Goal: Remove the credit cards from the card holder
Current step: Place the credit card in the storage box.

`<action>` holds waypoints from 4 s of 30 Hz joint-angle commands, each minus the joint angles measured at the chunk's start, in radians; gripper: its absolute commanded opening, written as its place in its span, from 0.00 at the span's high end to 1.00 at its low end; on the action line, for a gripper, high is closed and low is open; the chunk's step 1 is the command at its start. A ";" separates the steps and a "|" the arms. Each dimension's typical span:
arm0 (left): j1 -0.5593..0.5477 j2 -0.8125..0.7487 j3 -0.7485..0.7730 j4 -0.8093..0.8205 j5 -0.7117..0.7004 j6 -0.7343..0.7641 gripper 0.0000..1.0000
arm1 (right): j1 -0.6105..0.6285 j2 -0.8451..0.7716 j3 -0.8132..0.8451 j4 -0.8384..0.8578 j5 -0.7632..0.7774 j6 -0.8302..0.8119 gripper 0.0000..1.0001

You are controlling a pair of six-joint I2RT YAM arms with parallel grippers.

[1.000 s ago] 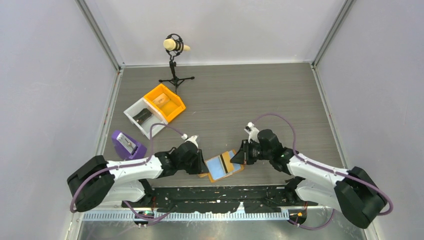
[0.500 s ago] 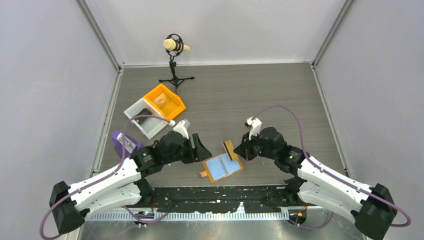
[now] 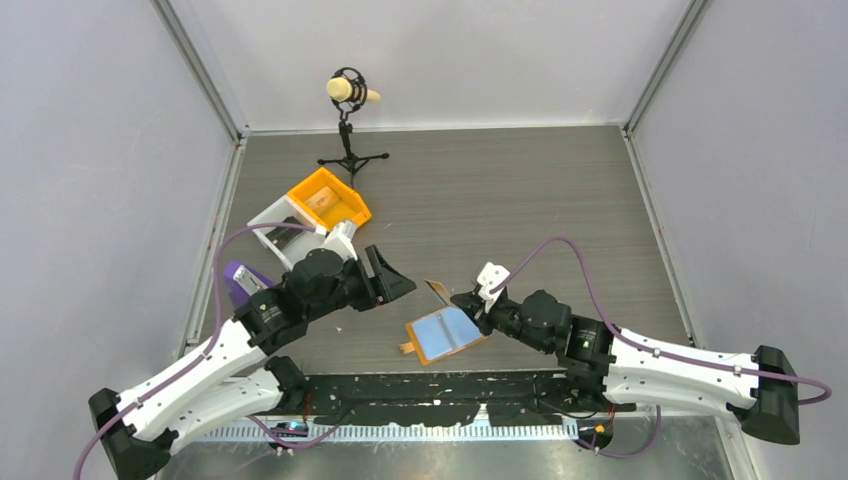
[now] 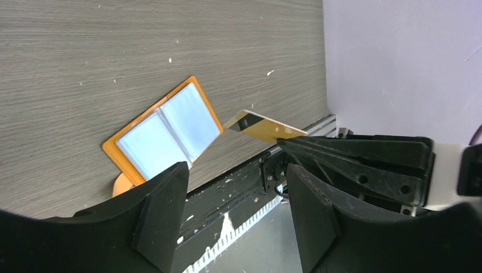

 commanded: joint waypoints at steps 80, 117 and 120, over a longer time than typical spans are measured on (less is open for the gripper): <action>0.005 -0.080 -0.277 0.493 0.192 0.259 1.00 | -0.378 0.057 -0.031 0.163 -0.658 0.643 0.39; 0.005 -0.336 -0.436 0.524 0.157 0.043 0.53 | -0.521 0.332 -0.107 0.940 -0.937 1.091 0.95; 0.005 -0.363 -0.405 0.432 0.175 0.078 0.52 | -0.530 0.332 -0.086 0.911 -0.987 1.068 0.95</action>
